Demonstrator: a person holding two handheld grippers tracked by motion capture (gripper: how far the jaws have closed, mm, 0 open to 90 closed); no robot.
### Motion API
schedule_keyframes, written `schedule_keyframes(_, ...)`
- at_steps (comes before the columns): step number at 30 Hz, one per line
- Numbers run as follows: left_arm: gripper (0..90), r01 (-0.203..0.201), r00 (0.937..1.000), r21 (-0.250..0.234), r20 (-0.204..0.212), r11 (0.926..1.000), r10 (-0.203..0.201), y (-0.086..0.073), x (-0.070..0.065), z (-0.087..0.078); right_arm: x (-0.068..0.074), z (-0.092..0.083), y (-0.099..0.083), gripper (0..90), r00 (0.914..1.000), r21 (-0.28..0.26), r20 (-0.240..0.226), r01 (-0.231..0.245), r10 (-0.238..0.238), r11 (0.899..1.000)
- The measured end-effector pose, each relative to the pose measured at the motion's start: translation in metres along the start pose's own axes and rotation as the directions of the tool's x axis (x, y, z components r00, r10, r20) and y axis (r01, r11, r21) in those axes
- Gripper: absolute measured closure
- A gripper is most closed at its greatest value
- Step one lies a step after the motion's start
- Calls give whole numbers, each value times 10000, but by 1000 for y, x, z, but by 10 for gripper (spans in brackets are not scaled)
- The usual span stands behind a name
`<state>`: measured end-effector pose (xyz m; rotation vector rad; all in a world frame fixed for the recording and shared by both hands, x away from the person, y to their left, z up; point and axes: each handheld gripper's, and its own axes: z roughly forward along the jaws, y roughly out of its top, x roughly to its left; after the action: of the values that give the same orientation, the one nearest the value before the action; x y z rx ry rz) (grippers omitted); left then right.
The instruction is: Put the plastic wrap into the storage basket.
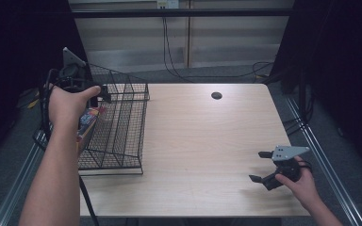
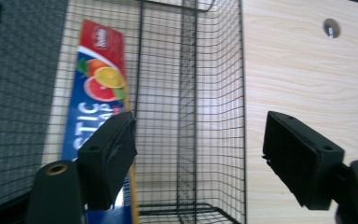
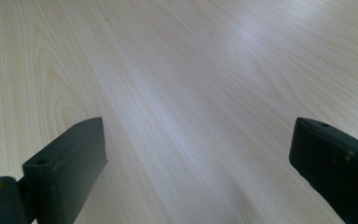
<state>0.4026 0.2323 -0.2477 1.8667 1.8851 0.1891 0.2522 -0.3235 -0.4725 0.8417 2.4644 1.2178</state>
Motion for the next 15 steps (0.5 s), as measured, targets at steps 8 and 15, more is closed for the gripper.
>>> schedule_keyframes(8, 218, -434, 9981, -2, 428, 9991, 434, -3, -17, 6, 1, 0, 1, 35, 10000, 14, -10, 16, -16, 10000)
schedule_keyframes(15, 202, -759, 9939, -82, 795, 9971, 763, -6, -29, 14, 1, -1, 1, 35, 10000, -26, 28, 40, -40, 10000)
